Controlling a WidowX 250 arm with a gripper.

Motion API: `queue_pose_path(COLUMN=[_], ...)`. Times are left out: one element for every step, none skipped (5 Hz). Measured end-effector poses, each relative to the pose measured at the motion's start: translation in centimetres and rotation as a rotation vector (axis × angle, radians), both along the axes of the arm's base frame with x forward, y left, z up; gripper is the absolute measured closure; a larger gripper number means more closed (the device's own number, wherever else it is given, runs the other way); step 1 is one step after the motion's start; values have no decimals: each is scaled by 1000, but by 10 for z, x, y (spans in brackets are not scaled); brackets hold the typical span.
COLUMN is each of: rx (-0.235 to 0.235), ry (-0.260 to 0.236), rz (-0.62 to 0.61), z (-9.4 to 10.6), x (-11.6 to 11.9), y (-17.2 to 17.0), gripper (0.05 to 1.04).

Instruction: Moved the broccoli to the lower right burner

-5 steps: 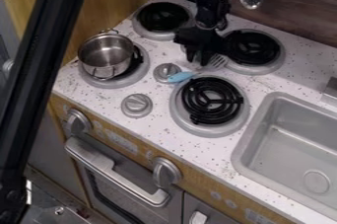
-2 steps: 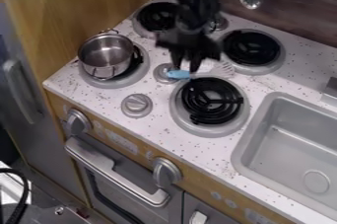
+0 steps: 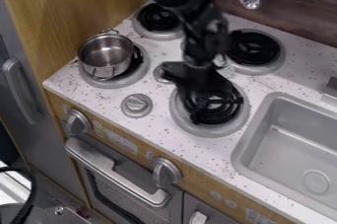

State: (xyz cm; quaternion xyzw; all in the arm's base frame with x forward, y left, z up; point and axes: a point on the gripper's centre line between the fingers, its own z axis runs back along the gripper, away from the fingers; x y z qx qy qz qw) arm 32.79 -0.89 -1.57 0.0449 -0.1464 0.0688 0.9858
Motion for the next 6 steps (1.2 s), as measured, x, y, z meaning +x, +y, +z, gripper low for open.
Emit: queue_pose_path(rx=[-15, 6, 27, 23, 23, 25], ry=[31, 28, 48, 33, 39, 64], rz=[-30, -23, 16, 73, 117, 124], z=[-19, -26, -32, -33, -32, -34], x=[-1, 9, 24, 37, 37, 33], y=[-16, -21, -12, 5, 25, 25], gripper=[756, 756, 756, 757, 688, 385])
